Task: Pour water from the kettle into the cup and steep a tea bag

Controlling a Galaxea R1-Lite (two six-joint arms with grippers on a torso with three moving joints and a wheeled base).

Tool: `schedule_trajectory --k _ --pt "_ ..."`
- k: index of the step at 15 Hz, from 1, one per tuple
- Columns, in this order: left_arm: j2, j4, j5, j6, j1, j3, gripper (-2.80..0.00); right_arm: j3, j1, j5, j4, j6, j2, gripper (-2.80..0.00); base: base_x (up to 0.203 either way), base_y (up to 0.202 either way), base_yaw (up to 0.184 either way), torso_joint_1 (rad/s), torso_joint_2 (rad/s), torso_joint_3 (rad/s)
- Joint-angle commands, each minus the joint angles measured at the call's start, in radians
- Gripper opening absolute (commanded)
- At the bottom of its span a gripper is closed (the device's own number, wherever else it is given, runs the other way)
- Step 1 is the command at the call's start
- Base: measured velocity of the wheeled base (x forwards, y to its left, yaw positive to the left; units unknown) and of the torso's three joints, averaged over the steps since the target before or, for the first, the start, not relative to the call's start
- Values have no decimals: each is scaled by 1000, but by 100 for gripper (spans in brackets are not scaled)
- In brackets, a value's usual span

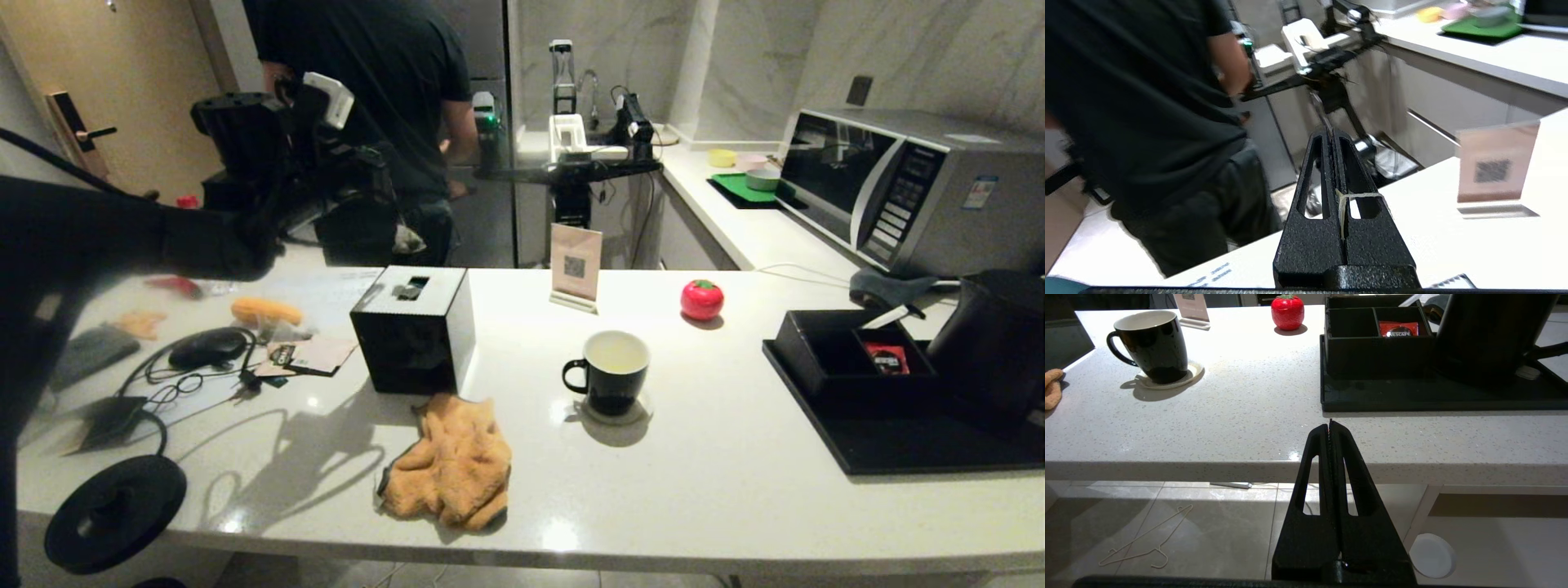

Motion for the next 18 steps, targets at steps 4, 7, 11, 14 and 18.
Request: schedule_trajectory --k 4,7,11,14,18 --pt "1 -60 -6 20 3 111 -280 0 0 0 -1 0 0 -280 0 0 0 0 0 0" --pt "-1 -155 -2 21 3 225 -280 0 0 0 -1 0 0 -280 0 0 0 0 0 0" --pt "3 -215 1 22 -2 285 -280 0 0 0 -1 0 0 -280 0 0 0 0 0 0" --pt "16 -215 1 26 -7 285 -280 0 0 0 -1 1 0 -280 0 0 0 0 0 0" --pt "15 -216 2 27 1 287 -280 0 0 0 -1 0 0 -280 0 0 0 0 0 0"
